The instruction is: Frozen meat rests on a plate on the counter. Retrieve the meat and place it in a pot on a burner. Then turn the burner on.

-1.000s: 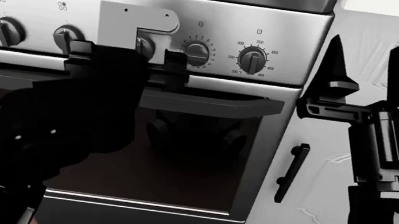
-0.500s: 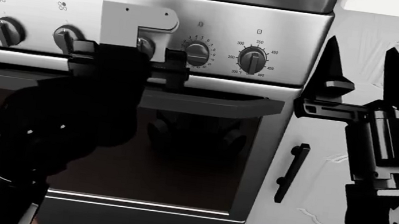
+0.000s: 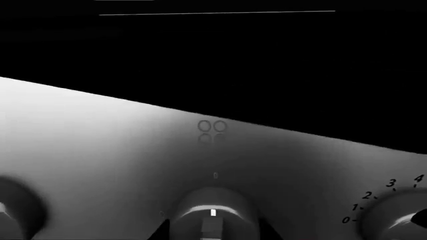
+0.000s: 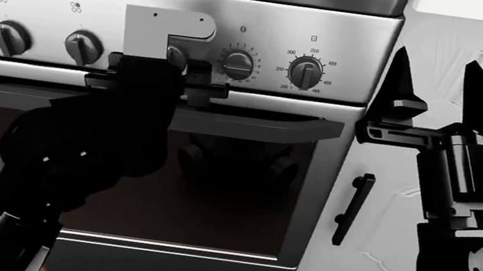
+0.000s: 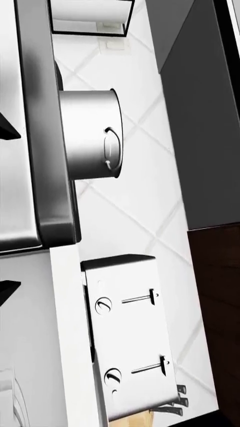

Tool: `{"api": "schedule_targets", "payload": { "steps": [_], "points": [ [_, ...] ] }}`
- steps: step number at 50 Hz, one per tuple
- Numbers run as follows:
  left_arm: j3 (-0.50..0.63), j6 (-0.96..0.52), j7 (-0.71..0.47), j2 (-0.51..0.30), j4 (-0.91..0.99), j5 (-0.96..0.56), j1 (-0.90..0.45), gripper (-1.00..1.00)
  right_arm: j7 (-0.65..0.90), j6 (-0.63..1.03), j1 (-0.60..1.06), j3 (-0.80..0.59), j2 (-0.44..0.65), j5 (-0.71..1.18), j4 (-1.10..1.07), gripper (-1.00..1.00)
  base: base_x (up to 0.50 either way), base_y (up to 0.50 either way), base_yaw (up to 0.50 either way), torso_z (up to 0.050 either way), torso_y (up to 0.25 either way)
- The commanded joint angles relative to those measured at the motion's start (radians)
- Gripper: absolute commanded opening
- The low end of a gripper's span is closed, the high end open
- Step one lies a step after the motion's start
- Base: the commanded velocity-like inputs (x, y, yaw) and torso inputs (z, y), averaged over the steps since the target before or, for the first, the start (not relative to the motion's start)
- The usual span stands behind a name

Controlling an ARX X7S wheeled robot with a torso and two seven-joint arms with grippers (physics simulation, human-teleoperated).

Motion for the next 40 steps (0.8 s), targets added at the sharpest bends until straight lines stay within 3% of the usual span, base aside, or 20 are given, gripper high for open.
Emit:
{"api": "schedule_targets", "payload": {
  "steps": [1,16,40],
  "points": [
    [-0.014,0.031,0.023,-0.003,-0.001,-0.004,0.009,-1.0,0.002,0.0,-0.003,0.001,0.002,-0.001,-0.003,1.0,0.0,0.0,0.0,0.0,0.0],
    [-0.072,0.076,0.028,0.0,-0.034,-0.036,0.025,-1.0,0.015,0.007,-0.005,0.006,0.01,0.006,-0.021,1.0,0.0,0.0,0.0,0.0,-0.002],
    [-0.305,0.24,-0.032,0.078,-0.079,-0.206,0.114,-1.0,0.01,0.012,0.0,0.002,0.01,0.002,-0.02,1.0,0.01,0.0,0.0,0.0,-0.006]
  ]
}}
